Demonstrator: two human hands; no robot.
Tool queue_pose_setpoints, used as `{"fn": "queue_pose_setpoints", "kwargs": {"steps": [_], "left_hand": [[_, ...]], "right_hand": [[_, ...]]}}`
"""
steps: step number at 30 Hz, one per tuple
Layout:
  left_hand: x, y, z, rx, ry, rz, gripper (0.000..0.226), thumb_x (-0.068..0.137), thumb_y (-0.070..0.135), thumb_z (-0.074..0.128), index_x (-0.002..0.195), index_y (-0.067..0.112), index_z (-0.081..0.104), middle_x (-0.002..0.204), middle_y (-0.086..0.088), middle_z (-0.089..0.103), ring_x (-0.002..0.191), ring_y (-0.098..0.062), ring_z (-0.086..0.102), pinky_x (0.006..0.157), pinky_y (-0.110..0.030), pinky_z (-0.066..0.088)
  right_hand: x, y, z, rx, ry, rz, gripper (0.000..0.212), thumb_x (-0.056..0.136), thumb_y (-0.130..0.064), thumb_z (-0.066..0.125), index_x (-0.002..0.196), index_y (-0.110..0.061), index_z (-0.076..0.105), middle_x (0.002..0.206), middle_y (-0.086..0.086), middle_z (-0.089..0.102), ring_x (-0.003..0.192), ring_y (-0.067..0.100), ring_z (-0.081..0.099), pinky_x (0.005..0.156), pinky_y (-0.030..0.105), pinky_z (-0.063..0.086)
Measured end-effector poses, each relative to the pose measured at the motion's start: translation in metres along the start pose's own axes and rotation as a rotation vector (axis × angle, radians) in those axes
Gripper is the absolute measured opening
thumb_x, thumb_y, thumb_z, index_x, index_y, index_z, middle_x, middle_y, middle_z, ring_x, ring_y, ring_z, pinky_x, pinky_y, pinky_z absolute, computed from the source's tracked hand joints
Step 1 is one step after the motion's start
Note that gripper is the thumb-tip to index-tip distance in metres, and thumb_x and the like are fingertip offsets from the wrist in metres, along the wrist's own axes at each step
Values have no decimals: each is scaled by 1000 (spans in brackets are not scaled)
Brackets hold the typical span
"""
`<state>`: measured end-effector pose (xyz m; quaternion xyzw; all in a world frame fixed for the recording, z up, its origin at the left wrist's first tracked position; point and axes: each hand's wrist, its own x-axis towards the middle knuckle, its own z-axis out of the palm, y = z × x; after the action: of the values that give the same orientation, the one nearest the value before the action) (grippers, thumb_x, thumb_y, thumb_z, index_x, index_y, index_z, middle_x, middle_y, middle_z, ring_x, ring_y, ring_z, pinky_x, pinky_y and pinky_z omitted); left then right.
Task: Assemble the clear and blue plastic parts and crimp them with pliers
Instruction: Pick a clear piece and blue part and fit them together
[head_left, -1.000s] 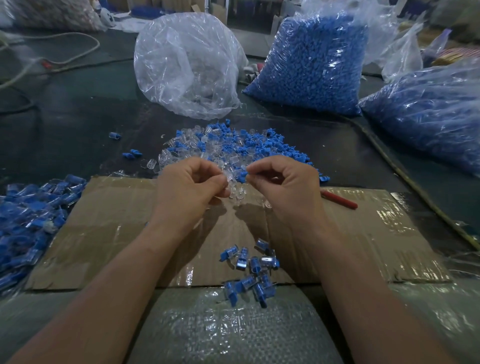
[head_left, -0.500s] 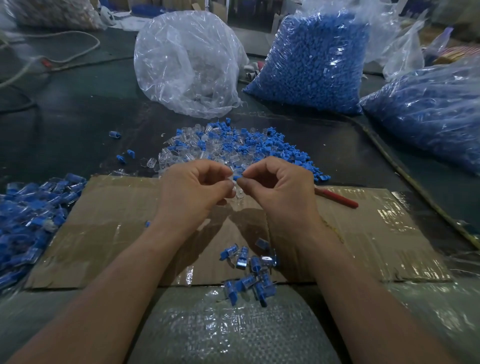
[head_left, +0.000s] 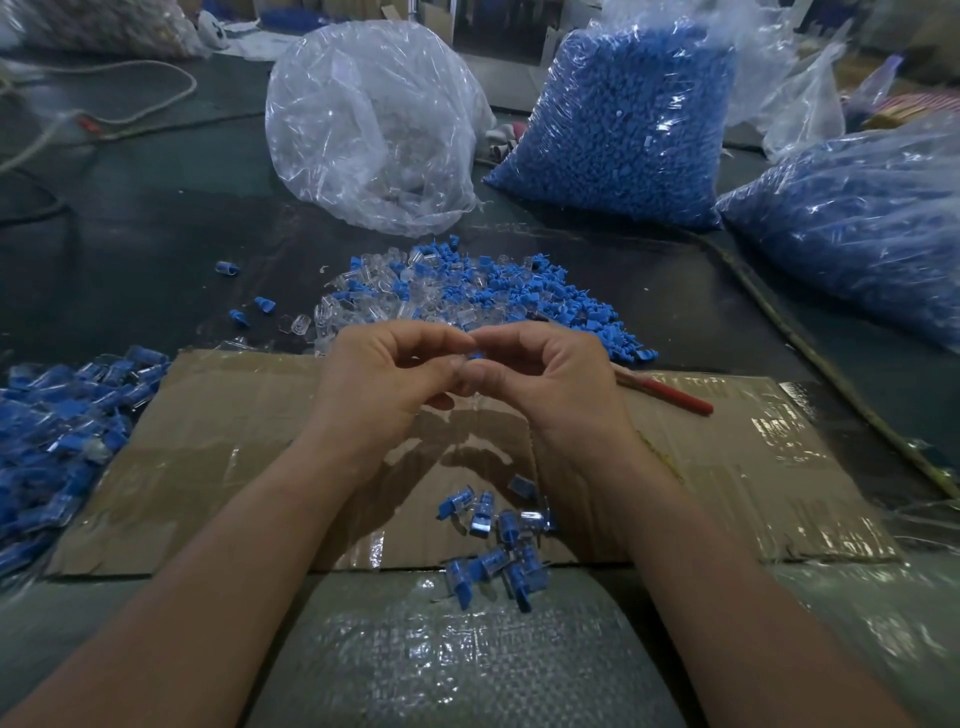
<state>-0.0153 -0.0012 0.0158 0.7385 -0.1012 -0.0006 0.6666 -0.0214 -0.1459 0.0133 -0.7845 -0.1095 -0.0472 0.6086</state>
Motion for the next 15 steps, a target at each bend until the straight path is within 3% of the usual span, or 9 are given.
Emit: {"fn": "queue_pose_setpoints", "kwargs": {"steps": [3,10,15], "left_hand": [[0,1,0,-39,-15,0,12,74,7,68,76,18,68,66,2,71,57,-6,65,55,-13,51],[2,-1,0,-66,-22,-29,9,73,3,69,73,12,66,60,-2,69,54,-9,64,52,-15,51],[1,0,-2,-104,-27,-37,7,73,3,68,73,10,65,61,-2,68,54,-10,64,53,-16,52]], "right_hand": [[0,-3,-3,20,-24,-16,20,63,-30,70,83,-28,67,76,-14,71,74,5,68,65,13,50],[1,-1,-3,-12,-14,-2,21,66,-25,72,86,-22,69,79,-6,71,76,9,69,70,21,55],[-3,-5,-4,57,-80,34,23,64,-31,67,86,-23,67,76,-9,71,76,7,68,67,16,52]]}}
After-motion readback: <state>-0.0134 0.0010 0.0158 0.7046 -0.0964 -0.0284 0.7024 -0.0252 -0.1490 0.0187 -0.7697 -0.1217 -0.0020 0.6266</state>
